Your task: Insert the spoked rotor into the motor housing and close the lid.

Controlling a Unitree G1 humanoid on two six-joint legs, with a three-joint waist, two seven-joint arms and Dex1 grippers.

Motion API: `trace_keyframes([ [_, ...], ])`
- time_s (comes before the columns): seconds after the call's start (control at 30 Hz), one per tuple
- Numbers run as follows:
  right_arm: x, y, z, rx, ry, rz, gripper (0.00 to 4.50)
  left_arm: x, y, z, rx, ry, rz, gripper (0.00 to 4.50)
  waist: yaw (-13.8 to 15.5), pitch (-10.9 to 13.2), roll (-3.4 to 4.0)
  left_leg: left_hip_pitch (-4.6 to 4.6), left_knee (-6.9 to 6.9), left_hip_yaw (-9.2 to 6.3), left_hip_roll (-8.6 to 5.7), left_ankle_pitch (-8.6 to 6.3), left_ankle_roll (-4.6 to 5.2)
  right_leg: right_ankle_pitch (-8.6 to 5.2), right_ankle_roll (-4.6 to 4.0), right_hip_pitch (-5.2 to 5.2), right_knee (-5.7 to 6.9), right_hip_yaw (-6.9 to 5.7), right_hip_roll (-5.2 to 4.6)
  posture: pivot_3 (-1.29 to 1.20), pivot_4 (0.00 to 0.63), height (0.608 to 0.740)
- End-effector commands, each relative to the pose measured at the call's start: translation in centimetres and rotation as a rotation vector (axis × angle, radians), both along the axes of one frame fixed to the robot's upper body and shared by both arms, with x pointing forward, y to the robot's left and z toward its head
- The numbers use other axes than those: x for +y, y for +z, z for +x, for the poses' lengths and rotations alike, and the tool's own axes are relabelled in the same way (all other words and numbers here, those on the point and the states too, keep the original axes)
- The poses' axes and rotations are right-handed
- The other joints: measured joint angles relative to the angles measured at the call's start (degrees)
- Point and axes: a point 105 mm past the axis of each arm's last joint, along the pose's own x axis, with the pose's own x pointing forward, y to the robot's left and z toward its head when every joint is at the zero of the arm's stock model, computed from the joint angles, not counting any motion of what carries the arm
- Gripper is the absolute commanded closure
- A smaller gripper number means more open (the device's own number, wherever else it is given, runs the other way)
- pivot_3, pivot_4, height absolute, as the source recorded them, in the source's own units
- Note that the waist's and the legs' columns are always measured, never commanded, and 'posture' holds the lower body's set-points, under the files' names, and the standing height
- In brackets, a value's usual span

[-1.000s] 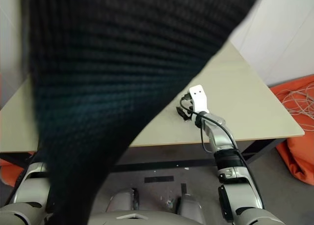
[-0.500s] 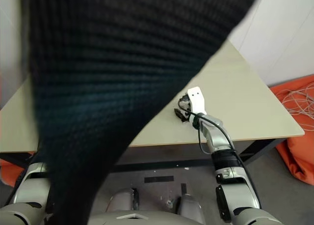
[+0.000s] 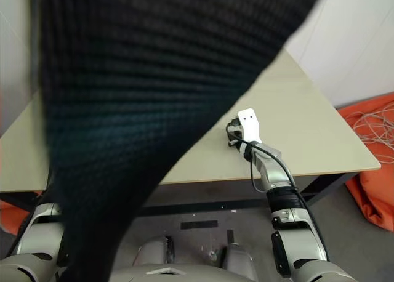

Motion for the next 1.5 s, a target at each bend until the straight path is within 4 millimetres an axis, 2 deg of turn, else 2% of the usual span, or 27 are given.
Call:
trace_keyframes([
  [0.03,-0.2,0.6,0.3,-0.025,-0.004,-0.003,3.92,0.2,2.1,0.4,-0.079,0.001,0.017,0.08,0.02,0.00,0.00,0.00,0.00,0.00,0.00,0.00,0.00,0.00,0.00,0.00,0.00,0.00,0.00,0.00,0.000,0.740],
  [0.17,-0.3,0.9,0.4,-0.035,-0.007,-0.003,3.92,0.2,2.1,0.4,-0.079,0.003,0.017,0.08,0.03,0.00,0.00,0.00,0.00,0.00,0.00,0.00,0.00,0.00,0.00,0.00,0.00,0.01,0.00,0.00,0.000,0.740],
  [0.27,0.2,2.0,0.6,-0.075,0.015,-0.011,3.92,0.2,2.1,0.4,-0.078,0.003,0.016,0.08,0.03,0.00,0.00,0.00,0.00,0.00,0.00,0.00,0.00,0.00,0.00,0.00,0.01,0.00,0.00,0.00,0.000,0.740],
  [0.33,1.3,3.6,0.7,-0.109,0.047,0.044,3.92,0.2,2.0,0.4,-0.077,0.002,0.015,0.08,0.02,0.00,0.00,0.00,0.00,0.00,-0.01,0.00,0.00,0.00,0.00,0.00,0.00,0.00,0.00,0.00,0.000,0.740],
  [0.43,4.6,7.0,0.4,-0.156,0.145,0.220,3.92,0.1,2.0,0.4,-0.076,0.000,0.012,0.08,-0.11,0.00,0.01,-0.02,-0.01,-0.01,0.02,0.00,0.00,0.00,0.00,-0.07,0.03,0.02,0.01,0.00,0.000,0.740],
  [0.47,5.5,7.5,0.1,-0.160,0.178,0.244,3.92,0.2,2.1,0.4,-0.075,0.000,0.011,0.08,-0.16,0.00,0.01,-0.02,-0.02,-0.01,0.04,0.00,0.00,0.00,0.00,-0.12,0.07,0.04,0.01,0.00,0.000,0.740],
  [0.67,8.7,7.1,-0.3,-0.125,0.275,0.229,3.92,0.2,2.0,0.4,-0.073,0.001,0.013,0.08,0.32,-0.02,-0.05,-0.03,-0.01,-0.01,0.00,0.00,-0.01,-0.01,-0.01,-0.07,0.08,0.04,-0.01,0.00,0.000,0.740],
  [0.8,12.0,7.2,-0.3,-0.112,0.356,0.238,3.92,0.2,2.0,0.4,-0.073,0.001,0.016,0.08,0.00,-0.02,-0.05,-0.04,-0.01,-0.03,0.00,0.02,-0.04,0.00,0.00,-0.13,0.11,0.07,-0.01,0.00,0.000,0.740],
  [0.97,15.4,6.4,-0.2,-0.087,0.444,0.221,3.92,0.2,2.0,0.3,-0.077,0.002,0.019,0.08,-0.16,-0.02,-0.05,-0.10,-0.08,-0.03,0.05,0.10,-0.16,-0.02,-0.03,-0.32,0.25,0.07,0.02,0.00,0.000,0.740],
  [1.2,16.3,6.3,0.9,-0.092,0.468,0.197,3.92,0.7,2.1,0.1,-0.082,0.016,0.026,0.08,0.01,-0.01,-0.07,-0.33,-0.01,-0.03,0.00,0.09,-0.16,-0.01,-0.03,-0.44,0.24,0.06,0.00,0.00,0.000,0.740],
  [1.5,14.9,5.4,1.8,-0.085,0.428,0.174,3.92,0.5,2.0,0.0,-0.081,0.014,0.023,0.08,-0.03,-0.01,-0.07,-0.31,0.00,-0.02,0.03,0.09,-0.16,-0.01,-0.03,-0.45,0.30,0.06,0.01,0.00,0.000,0.740],
])
